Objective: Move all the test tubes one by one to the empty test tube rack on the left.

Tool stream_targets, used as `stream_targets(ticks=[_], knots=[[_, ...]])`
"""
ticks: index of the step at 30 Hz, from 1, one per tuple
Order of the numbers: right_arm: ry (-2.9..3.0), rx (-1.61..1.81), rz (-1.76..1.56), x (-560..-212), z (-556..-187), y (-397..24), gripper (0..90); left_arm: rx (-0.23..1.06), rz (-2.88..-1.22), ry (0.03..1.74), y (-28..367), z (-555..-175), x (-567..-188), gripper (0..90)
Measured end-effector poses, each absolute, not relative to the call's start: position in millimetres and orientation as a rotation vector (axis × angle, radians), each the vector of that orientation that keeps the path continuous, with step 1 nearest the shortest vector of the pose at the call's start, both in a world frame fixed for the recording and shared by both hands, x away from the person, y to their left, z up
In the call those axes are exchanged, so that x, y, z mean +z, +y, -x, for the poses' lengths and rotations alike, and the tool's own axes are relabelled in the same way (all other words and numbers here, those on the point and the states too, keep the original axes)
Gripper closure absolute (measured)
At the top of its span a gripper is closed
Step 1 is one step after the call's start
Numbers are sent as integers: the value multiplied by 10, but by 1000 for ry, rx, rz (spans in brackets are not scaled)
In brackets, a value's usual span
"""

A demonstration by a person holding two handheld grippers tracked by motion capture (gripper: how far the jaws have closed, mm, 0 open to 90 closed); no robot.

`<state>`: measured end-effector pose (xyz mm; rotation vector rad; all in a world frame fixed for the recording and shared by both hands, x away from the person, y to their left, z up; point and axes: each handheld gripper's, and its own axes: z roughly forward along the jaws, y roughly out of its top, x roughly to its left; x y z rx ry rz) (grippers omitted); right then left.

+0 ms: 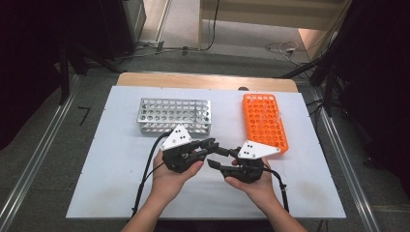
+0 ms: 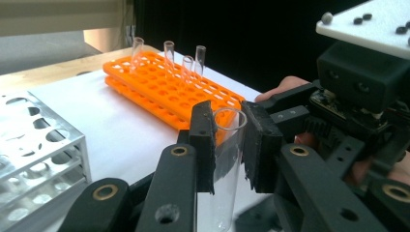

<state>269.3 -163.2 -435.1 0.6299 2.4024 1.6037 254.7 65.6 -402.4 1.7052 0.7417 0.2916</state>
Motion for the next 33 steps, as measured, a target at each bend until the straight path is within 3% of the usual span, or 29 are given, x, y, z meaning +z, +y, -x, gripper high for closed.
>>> stream_targets(ticks=[7,33], knots=[[2334,1595,-726,-4310,-2718,-1885,10,306,-1696,771,759,-2616,-4032,761],[2149,1557,-944,-4433,-2590,-3220,0,359,-1658,845,915,-3235,-3904,761]])
